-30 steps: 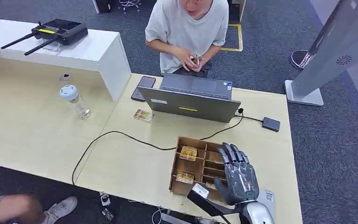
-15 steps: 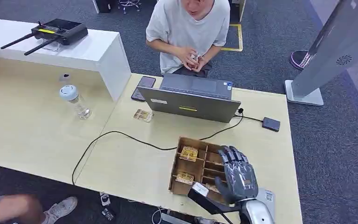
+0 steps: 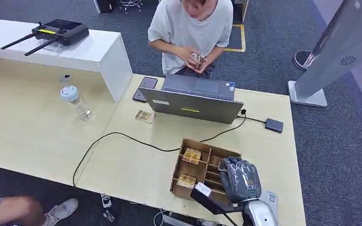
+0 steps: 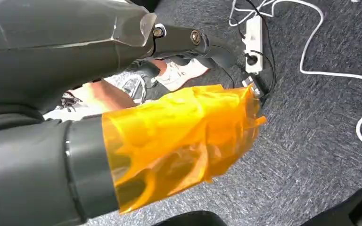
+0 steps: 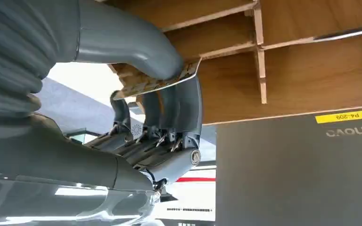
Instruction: Pass the card to the sensor for recognition and then transmit it.
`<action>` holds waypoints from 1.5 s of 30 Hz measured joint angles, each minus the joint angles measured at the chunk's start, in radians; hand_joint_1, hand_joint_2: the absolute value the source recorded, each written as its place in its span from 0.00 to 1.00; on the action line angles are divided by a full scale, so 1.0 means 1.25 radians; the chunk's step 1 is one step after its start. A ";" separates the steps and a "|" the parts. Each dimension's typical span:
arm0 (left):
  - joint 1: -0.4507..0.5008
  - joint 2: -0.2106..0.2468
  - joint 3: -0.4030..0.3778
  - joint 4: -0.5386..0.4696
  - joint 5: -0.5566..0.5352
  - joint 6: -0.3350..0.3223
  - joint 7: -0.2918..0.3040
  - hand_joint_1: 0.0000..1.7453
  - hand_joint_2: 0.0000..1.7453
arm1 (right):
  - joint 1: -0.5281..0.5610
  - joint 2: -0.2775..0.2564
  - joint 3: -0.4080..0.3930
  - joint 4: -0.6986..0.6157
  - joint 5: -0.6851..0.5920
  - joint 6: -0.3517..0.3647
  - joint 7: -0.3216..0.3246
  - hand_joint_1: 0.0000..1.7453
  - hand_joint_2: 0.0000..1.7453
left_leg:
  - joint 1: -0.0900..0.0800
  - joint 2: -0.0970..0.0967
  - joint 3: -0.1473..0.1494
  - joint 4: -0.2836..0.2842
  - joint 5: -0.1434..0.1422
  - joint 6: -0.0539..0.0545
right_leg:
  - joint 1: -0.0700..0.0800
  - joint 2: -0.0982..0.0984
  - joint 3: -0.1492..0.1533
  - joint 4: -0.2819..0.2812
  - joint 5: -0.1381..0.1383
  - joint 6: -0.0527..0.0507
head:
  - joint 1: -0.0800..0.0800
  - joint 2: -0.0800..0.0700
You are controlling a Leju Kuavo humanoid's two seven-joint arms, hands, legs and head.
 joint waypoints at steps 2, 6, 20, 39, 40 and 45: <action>0.000 0.000 0.000 0.000 0.000 0.000 0.000 0.00 0.00 | -0.001 0.000 0.000 0.000 0.000 0.000 0.000 0.76 1.00 | 0.000 0.000 0.000 0.000 0.000 0.000 | 0.000 0.000 0.000 0.000 0.000 0.000 | 0.000 0.000; 0.000 0.000 0.000 0.000 0.000 0.000 0.000 0.00 0.00 | -0.003 0.000 0.000 0.000 0.001 0.000 0.000 0.79 1.00 | 0.000 0.000 0.000 0.000 0.000 0.000 | 0.000 0.000 0.000 0.000 0.000 0.000 | 0.000 0.000; 0.000 0.000 0.000 0.000 0.003 0.000 0.000 0.00 0.00 | -0.001 0.000 -0.003 -0.018 0.002 -0.015 -0.002 0.91 1.00 | 0.000 0.000 0.000 0.000 0.000 0.000 | 0.000 0.000 0.000 0.000 0.000 0.000 | 0.000 0.000; 0.004 0.000 0.004 0.000 0.034 0.013 0.002 0.00 0.00 | 0.041 -0.001 -0.023 -0.282 -0.007 -0.085 -0.060 1.00 1.00 | 0.000 0.000 0.000 0.000 0.000 0.000 | 0.000 0.000 -0.001 0.000 0.000 0.000 | 0.000 0.000; 0.003 0.000 0.006 0.000 0.034 0.010 0.003 0.00 0.00 | 0.040 -0.001 -0.023 -0.295 -0.006 -0.086 -0.061 1.00 1.00 | 0.000 0.000 0.000 0.000 0.000 0.000 | 0.000 0.000 0.000 0.000 0.000 0.000 | 0.000 0.000; 0.002 0.000 0.014 0.000 0.037 0.012 0.002 0.00 0.00 | 0.041 -0.001 -0.022 -0.363 -0.008 -0.108 -0.075 1.00 1.00 | 0.000 0.000 0.000 0.000 0.000 0.000 | 0.000 0.000 0.000 0.000 0.000 0.000 | 0.000 0.000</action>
